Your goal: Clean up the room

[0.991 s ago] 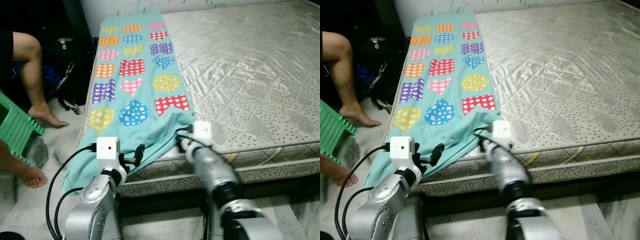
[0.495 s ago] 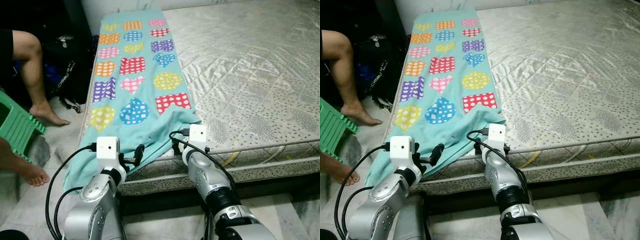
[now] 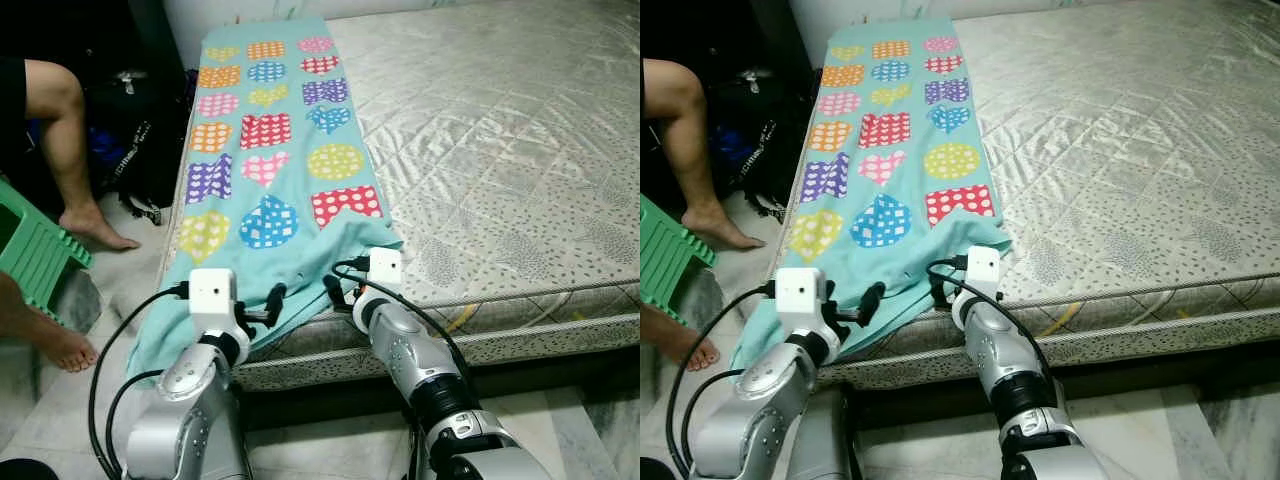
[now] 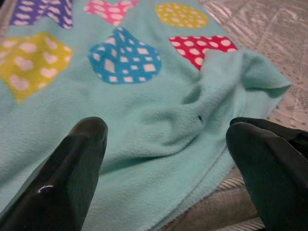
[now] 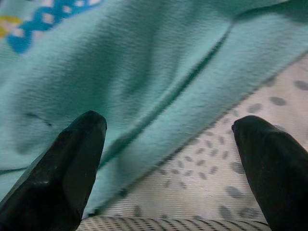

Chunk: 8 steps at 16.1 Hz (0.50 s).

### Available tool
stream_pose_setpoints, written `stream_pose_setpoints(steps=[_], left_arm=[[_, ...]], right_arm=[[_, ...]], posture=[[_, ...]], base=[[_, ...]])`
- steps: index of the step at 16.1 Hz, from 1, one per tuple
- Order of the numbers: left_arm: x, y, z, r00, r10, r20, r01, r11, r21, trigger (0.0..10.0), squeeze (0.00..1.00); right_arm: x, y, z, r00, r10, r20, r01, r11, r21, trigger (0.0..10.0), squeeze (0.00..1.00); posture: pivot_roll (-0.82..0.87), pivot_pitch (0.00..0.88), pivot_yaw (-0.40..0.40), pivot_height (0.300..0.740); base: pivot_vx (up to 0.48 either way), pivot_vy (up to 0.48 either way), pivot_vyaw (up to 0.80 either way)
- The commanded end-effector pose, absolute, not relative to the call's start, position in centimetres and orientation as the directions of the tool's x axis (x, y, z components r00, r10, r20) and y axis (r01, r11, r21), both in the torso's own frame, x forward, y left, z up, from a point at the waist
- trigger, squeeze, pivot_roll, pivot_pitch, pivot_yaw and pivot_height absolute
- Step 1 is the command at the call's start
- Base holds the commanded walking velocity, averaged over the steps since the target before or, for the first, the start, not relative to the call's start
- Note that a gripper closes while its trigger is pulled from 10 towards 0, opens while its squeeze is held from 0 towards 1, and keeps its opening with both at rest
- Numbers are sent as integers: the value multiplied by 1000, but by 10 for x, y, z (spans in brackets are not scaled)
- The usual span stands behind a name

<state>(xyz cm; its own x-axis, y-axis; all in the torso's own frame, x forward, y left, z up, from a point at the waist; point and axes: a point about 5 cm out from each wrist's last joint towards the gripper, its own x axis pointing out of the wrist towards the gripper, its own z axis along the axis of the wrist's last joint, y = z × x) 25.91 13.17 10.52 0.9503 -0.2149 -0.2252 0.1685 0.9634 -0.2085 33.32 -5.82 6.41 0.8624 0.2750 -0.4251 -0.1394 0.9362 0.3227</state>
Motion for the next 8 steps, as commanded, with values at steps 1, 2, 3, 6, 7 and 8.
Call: stream_pose_setpoints(steps=[1,2,3,6,7,8], left_arm=[[260,140,110,964,-172,-202,135,974,-183,10000,0],[261,141,110,965,-167,-204,131,975,-179,10000,0],[261,141,110,965,-165,-205,130,976,-177,10000,0],[263,138,113,968,-165,-191,131,975,-178,10000,0],[263,138,113,969,-163,-188,130,975,-179,10000,0],[263,138,113,969,-162,-187,129,975,-178,10000,0]], right_arm=[[320,2,74,813,440,-382,-228,844,486,10000,0],[318,4,71,806,443,-392,-234,847,477,10000,0],[316,7,69,797,452,-400,-249,850,463,10000,0],[297,26,53,774,437,-458,-297,890,347,10000,0],[291,31,50,767,442,-465,-316,891,327,3804,0],[289,33,48,764,446,-467,-324,890,320,0,0]], posture=[[-13,78,63,515],[-13,78,62,515],[-13,78,62,515],[-6,76,58,515],[-4,74,56,515],[-4,74,55,515]], base=[[0,0,0],[0,0,0],[0,0,0],[0,0,0],[0,0,0],[0,0,0]])
